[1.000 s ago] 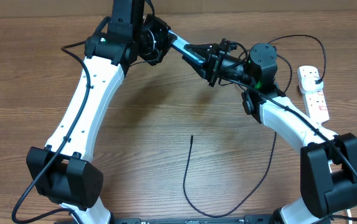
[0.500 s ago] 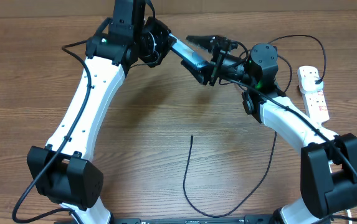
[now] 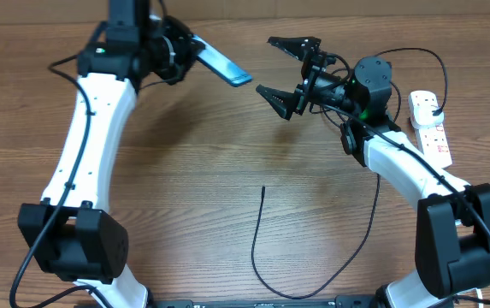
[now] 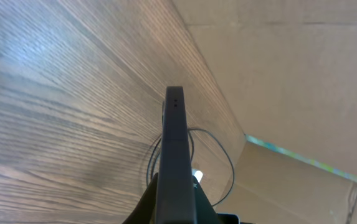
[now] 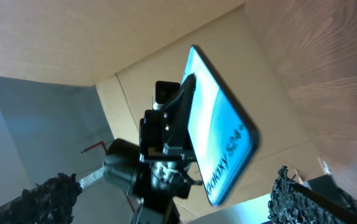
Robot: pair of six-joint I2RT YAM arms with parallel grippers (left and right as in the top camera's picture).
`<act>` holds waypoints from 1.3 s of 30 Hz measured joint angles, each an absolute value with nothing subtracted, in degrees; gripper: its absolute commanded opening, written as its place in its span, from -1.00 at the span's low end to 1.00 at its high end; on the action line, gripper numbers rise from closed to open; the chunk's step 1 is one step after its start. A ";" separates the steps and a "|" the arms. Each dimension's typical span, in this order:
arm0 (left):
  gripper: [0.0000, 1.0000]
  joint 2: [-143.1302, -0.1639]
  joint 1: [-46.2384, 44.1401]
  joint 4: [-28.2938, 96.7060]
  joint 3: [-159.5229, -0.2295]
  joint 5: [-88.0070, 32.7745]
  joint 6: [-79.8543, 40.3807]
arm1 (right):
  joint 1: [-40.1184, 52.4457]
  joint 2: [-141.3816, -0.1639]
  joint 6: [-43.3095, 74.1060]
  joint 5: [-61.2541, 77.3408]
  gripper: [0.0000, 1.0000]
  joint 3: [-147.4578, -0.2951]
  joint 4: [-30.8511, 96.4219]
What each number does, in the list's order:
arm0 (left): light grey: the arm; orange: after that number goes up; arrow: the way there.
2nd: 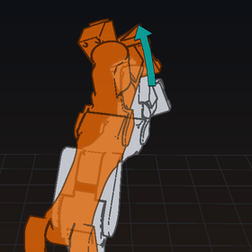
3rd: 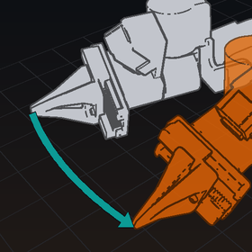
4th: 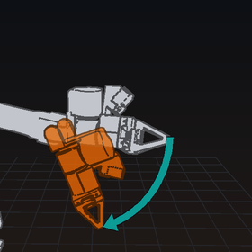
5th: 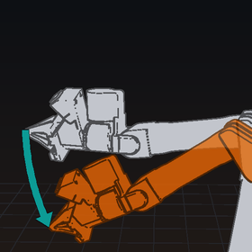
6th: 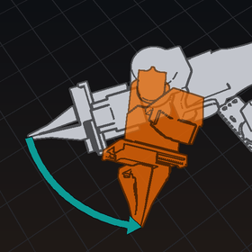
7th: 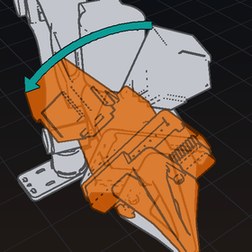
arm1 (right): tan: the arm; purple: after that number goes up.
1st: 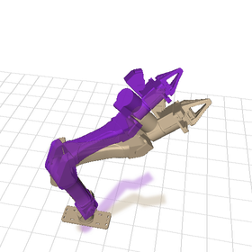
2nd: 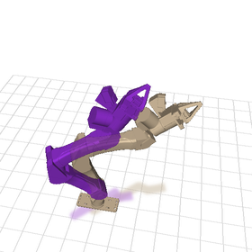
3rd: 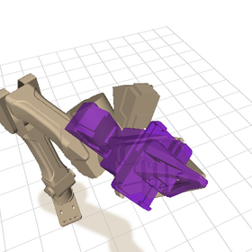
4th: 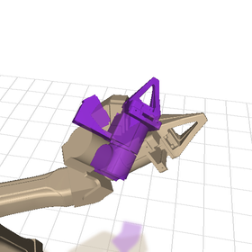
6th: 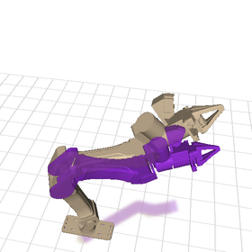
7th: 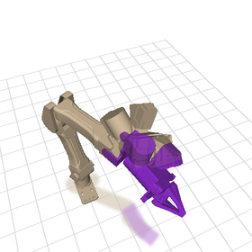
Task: Plug charger to phone and switch on socket
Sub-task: 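Lower the right gripper to the black cable's plug end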
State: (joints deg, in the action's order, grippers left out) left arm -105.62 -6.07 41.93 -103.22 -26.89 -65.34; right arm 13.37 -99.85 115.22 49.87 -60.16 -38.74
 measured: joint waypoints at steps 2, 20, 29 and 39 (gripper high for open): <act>-0.92 -105.62 -4.05 41.93 -103.22 -29.45 -62.67 | 12.69 -99.85 112.49 50.94 1.00 -60.16 -37.52; -0.91 -105.67 6.15 41.69 -103.20 -56.77 -38.89 | 11.77 -99.85 81.58 55.00 1.00 -60.42 -9.39; -0.92 -107.18 6.15 38.41 -103.20 -60.88 -37.26 | 14.31 -99.85 66.02 45.80 1.00 -63.00 19.07; -0.91 -107.28 7.29 37.65 -103.20 -62.63 -37.04 | 22.44 -99.88 52.31 20.27 1.00 -71.96 43.92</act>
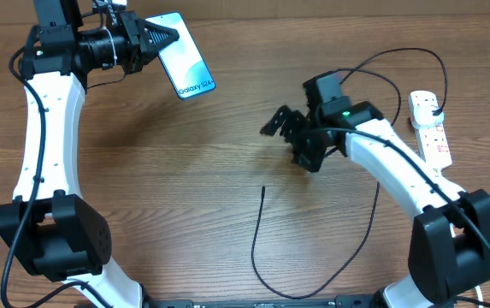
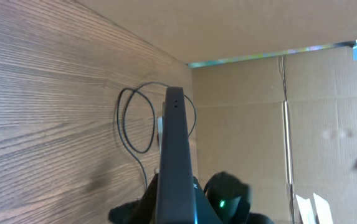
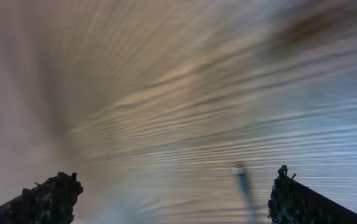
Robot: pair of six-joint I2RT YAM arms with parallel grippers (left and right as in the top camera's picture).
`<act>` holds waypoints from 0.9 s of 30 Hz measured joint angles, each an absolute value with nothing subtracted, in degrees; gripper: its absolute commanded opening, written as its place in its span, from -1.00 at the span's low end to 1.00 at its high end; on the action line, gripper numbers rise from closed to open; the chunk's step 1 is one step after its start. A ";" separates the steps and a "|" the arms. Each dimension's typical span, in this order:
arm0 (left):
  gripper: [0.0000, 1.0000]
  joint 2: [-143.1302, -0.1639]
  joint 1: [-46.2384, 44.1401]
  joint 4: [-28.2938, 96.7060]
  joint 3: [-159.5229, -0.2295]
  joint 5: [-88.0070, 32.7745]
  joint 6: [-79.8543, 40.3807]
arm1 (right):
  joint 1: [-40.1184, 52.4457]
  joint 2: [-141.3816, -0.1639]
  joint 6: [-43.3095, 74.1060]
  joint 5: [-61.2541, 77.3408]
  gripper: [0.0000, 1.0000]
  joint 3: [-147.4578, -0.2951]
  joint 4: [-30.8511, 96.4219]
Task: Plug charger to phone and switch on socket
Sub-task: 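Lower the right gripper to the black cable's plug end, then close the right gripper on the cable plug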
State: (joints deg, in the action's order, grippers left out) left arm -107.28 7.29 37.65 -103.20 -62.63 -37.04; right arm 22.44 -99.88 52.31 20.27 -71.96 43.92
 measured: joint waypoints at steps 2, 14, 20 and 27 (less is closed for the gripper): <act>-0.92 -107.28 7.55 37.67 -103.20 -62.63 -37.01 | 24.64 -99.85 51.18 16.19 1.00 -71.99 45.93; -0.92 -107.28 7.62 37.67 -103.20 -63.05 -35.79 | 36.88 -104.05 49.95 3.40 1.00 -71.99 50.59; -0.92 -107.28 7.62 37.67 -103.20 -63.05 -35.79 | 38.65 -107.92 50.59 1.15 0.74 -71.99 51.35; -0.91 -107.28 7.62 37.67 -103.20 -63.09 -35.73 | 38.68 -110.96 50.74 0.47 0.60 -71.99 51.42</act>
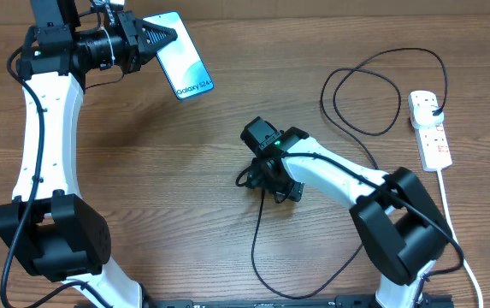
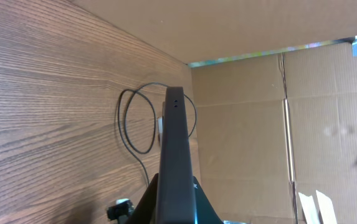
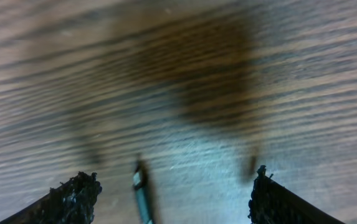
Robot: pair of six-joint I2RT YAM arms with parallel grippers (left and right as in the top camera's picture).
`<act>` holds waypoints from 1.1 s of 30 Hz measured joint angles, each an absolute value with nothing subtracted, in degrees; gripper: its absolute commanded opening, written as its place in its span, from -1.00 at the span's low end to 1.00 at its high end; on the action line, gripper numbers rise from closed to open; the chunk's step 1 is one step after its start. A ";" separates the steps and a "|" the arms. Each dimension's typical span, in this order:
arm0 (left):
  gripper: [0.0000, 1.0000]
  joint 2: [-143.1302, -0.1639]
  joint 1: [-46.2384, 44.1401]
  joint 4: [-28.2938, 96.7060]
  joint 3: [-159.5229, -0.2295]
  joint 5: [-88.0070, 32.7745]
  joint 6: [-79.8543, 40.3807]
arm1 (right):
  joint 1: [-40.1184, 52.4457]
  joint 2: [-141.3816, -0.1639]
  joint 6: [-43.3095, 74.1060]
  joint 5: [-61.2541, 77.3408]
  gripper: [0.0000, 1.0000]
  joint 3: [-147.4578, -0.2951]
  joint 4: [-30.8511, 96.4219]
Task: Plug charger to phone and switch on socket
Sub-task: 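Close the right gripper on the cable plug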
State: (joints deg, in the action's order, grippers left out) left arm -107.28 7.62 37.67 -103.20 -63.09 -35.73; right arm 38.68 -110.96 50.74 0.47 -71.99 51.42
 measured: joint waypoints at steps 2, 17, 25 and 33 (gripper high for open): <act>-0.91 -107.28 7.62 37.67 -103.20 -63.09 -35.55 | 38.72 -111.96 50.74 0.45 0.60 -72.01 51.57; -0.91 -107.28 7.62 37.69 -103.20 -63.26 -34.28 | 42.54 -111.96 46.57 -0.40 0.18 -72.01 50.74; -0.91 -107.28 7.62 37.69 -103.20 -63.29 -34.28 | 42.65 -112.09 46.30 -0.36 -0.49 -72.01 51.05; -0.92 -107.28 7.62 37.69 -103.20 -63.29 -34.28 | 42.65 -112.14 46.33 -0.14 -0.70 -72.01 51.00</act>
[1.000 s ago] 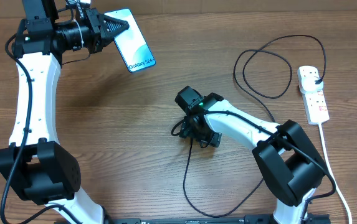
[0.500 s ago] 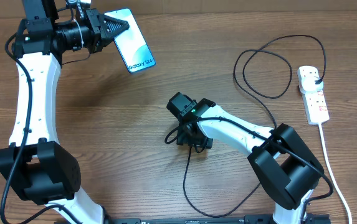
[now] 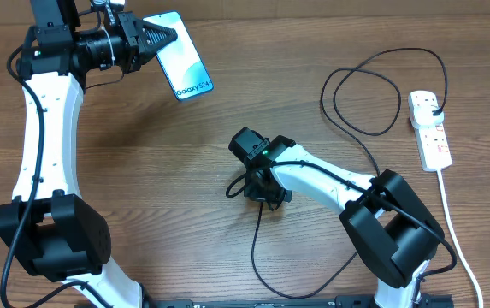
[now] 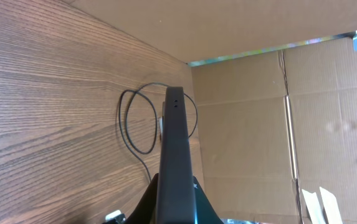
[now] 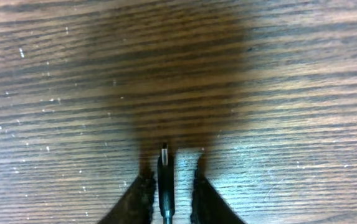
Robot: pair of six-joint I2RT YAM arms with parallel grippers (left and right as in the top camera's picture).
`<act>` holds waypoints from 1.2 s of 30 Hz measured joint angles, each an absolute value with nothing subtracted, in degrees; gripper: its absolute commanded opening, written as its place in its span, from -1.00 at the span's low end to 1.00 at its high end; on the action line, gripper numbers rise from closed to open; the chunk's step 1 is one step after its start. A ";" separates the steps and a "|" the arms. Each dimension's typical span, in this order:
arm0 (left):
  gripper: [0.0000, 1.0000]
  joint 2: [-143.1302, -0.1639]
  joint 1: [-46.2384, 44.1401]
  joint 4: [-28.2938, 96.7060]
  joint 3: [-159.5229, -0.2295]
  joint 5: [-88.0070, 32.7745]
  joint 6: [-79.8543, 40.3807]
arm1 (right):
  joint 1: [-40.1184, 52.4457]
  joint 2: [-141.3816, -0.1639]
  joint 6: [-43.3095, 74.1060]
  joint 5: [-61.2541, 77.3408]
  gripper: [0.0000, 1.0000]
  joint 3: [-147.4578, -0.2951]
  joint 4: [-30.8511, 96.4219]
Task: Plug charger to phone and switch on socket
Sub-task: 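Close the right gripper on the cable plug, then lift the plug with the right gripper toward the phone's bottom port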
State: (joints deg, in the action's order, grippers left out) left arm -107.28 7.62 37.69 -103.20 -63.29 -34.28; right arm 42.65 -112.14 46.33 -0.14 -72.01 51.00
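Observation:
The phone (image 3: pixel 185 56), light blue with its screen up, hangs above the table's far left with my left gripper (image 3: pixel 149 39) shut on it. It shows edge-on in the left wrist view (image 4: pixel 175 149). The black charger cable (image 3: pixel 256 248) runs from the white socket strip (image 3: pixel 430 130) to mid-table. Its plug (image 5: pixel 164 177) lies on the wood between my right gripper's fingers (image 5: pixel 142 196). That right gripper (image 3: pixel 258 190) is down at the table, narrowed around the plug. The left finger touches the plug and a slim gap shows on the plug's right.
The cable loops widely (image 3: pixel 360 90) at the back right near the strip, and a white lead (image 3: pixel 458 231) runs down the right edge. Cardboard walls (image 4: pixel 247 124) close in the back of the wooden table (image 3: pixel 159 197).
My right gripper has shifted slightly left onto the cable's end. Its jaws, wide open before, have narrowed around the plug. The left arm and the phone have not moved.
At first the left gripper held the phone near the back middle, with the open right gripper raised facing it. Then the phone was at the far left and the right gripper lower. The right gripper later stood open over the cable end and now brackets the plug.

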 measured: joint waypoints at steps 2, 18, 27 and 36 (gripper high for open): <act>-0.92 -107.28 7.62 37.69 -103.20 -63.29 -34.28 | 42.63 -112.14 46.30 -0.08 -0.80 -72.01 51.03; -0.91 -107.28 7.62 37.69 -103.20 -63.29 -34.28 | 42.35 -112.14 46.24 3.25 -0.92 -72.01 50.83; -0.92 -107.28 7.62 37.67 -103.20 -63.35 -34.26 | 35.53 -112.29 40.21 23.38 -0.92 -71.99 42.11; -0.91 -107.31 7.62 34.63 -103.15 -64.14 -34.28 | 25.87 -112.90 36.07 57.10 -0.92 -71.79 18.33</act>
